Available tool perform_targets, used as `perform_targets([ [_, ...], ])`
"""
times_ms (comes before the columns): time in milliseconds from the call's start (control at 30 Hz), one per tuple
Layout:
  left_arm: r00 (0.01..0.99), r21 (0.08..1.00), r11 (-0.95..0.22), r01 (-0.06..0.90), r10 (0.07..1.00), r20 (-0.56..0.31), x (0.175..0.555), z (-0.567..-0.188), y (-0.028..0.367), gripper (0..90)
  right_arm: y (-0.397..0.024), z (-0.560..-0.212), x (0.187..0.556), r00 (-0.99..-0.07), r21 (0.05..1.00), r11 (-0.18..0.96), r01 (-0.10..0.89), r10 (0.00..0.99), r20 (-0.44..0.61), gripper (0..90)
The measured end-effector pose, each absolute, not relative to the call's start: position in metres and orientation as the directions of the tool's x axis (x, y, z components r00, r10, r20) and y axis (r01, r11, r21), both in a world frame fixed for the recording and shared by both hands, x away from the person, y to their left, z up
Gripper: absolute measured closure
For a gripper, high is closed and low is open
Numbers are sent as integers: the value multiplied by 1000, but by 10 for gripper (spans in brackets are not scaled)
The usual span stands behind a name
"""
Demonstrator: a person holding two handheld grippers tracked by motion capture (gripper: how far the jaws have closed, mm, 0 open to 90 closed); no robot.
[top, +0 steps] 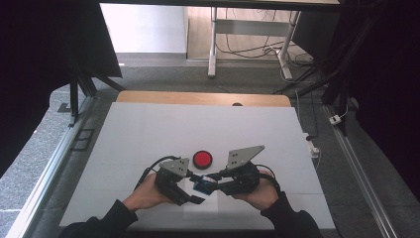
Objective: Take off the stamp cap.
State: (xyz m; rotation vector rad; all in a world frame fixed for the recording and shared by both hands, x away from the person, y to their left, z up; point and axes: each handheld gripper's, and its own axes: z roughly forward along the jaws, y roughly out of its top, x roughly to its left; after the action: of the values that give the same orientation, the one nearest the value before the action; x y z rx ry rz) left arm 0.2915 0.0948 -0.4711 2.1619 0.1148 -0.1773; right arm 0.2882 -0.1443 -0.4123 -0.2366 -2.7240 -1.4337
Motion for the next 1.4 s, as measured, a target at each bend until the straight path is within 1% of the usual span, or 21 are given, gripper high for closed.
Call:
perform_targets([
  [233,983,831,-537,146,-14,-181,292,-472,98,577,-145,-411,288,-988,816,557,156,101,120,707],
  [267,984,832,-536,143,-17,-179,292,-472,99,577,-145,-411,288,-988,816,557,156,101,120,707],
  [433,983,846,-514,142,-26,-181,294,-472,102,638,-145,-411,288,-987,822,547,158,90,130,708],
  [600,980,856,-494,151,-37,-194,294,-472,103,672,-146,-410,288,-987,828,537,163,81,141,707],
  [800,977,857,-492,151,-59,-206,295,-471,104,688,-147,-410,289,-986,831,530,167,70,154,708],
  [933,973,850,-498,171,-49,-224,294,-470,104,692,-147,-410,289,-985,834,525,172,66,161,708],
  [1033,964,839,-501,211,-36,-264,296,-471,104,693,-147,-410,288,-986,836,524,163,74,147,708],
  [1200,961,834,-503,227,-25,-276,296,-470,104,694,-146,-407,284,-992,833,539,125,81,97,709],
  [1400,978,846,-511,150,-50,-204,291,-465,104,696,-149,-410,290,-981,844,502,190,56,188,709],
])
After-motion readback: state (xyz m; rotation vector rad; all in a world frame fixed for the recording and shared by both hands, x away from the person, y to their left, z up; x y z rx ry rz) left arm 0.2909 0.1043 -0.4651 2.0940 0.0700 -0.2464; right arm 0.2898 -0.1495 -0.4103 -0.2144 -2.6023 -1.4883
